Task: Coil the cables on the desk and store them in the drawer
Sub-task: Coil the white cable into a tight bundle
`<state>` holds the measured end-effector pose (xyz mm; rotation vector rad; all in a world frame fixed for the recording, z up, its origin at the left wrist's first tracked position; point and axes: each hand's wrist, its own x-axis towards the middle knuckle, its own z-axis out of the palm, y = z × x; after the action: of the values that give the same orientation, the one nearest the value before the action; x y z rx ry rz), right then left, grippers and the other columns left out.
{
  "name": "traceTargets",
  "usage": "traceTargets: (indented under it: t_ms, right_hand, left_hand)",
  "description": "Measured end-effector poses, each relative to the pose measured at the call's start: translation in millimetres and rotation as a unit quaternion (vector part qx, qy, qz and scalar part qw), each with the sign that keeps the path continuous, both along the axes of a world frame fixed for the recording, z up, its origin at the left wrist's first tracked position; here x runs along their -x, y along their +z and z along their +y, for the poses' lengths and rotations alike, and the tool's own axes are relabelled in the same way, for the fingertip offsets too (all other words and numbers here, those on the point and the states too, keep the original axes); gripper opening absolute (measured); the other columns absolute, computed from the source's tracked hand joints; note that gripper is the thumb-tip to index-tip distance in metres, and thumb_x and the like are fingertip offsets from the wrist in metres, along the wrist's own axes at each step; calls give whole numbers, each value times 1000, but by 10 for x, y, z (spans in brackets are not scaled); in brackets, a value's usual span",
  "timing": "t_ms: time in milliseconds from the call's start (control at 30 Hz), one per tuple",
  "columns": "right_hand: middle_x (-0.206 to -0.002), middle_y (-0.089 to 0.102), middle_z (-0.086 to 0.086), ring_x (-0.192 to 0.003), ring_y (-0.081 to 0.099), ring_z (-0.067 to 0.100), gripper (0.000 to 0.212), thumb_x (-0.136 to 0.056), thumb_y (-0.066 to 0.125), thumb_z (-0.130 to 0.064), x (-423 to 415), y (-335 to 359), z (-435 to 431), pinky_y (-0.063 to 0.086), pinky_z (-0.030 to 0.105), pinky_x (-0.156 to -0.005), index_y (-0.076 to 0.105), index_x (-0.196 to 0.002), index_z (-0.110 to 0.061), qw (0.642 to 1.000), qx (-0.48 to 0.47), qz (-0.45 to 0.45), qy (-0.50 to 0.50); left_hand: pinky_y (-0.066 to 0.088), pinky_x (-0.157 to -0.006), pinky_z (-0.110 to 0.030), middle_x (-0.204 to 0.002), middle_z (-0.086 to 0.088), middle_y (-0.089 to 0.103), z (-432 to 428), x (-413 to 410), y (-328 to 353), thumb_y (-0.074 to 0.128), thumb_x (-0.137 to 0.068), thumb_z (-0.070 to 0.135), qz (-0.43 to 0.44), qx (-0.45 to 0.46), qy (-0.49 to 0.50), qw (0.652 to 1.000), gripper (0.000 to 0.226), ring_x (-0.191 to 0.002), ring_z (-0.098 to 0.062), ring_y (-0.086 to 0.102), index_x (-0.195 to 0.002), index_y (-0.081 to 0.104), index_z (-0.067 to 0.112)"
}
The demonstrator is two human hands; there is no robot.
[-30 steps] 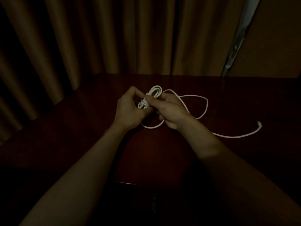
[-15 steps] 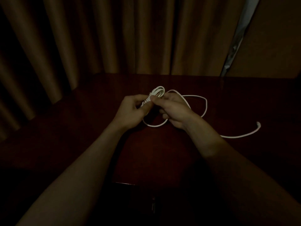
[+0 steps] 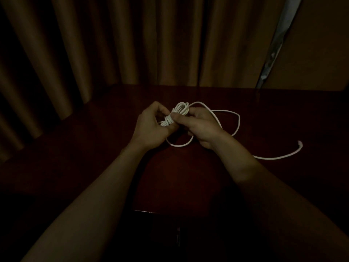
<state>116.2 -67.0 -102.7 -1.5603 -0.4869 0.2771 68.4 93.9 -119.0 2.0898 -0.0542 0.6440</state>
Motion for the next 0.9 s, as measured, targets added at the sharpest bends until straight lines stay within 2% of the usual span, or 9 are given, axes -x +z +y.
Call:
traceTargets:
  t_ms: [133,233,367,500,600,700,800,900]
  right_hand:
    - [-101,76,2,-82,74,0,21,-99,65,-9,-1,7,-24,50,9,-63,69,-119,-7,999,-28,-2,31]
    - [-104,76,5,-86,74,3,24,-98,66,-10,-26,-2,-44,51,10,-65,69,-122,-6,999,-25,-12,21]
    - [-95,76,-1,-80,73,-1,17,-99,65,-9,-46,-17,-50,50,10,-62,71,-115,-7,999,-31,-22,4]
    - [-78,75,-10,-67,69,-2,12,-99,67,-13,-66,-31,-25,48,11,-57,71,-109,-10,999,-29,-18,-9]
    - [-76,70,-6,-57,60,0,18,-99,68,-23,-74,-63,22,43,16,-54,71,-109,-9,1000,-1,-12,-23]
    - [-84,69,1,-62,56,6,17,-99,68,-28,-74,-84,43,42,18,-56,72,-102,-12,999,24,3,-24]
    - [-94,76,5,-70,67,5,25,-99,69,-28,-59,-80,60,48,15,-60,74,-107,-5,1000,2,6,-9]
    - [-111,75,19,-88,72,13,33,-99,68,-25,-60,-85,62,53,16,-69,71,-114,4,1000,-7,-9,-5]
  left_hand:
    - [61,-90,-40,-113,11,71,2,4,28,75,-89,31,45,-6,-73,996,40,-102,-3,70,-126,63,23]
    - [54,-85,-27,-101,15,74,-12,6,46,61,-100,21,66,31,-126,989,28,-97,-3,71,-127,69,23]
    - [59,-95,-35,-114,6,76,-21,-2,37,58,-105,13,33,13,-122,992,29,-109,-10,72,-132,69,18]
    - [59,-98,-34,-118,6,76,-40,12,32,70,-98,12,-22,19,-74,997,28,-111,-5,71,-126,73,15]
    - [62,-92,-36,-109,5,78,-42,19,24,81,-90,14,-40,32,-40,998,26,-103,-5,74,-116,76,13]
    - [61,-84,-26,-100,10,77,-48,23,24,87,-83,16,-46,22,-6,999,26,-94,0,73,-106,76,15]
    - [56,-71,-14,-92,13,73,-34,7,8,89,-80,15,-57,5,19,998,26,-86,5,70,-97,70,16]
    - [57,-71,-19,-94,13,70,-9,-13,-10,86,-81,13,-52,-21,16,998,29,-88,3,69,-100,64,16]
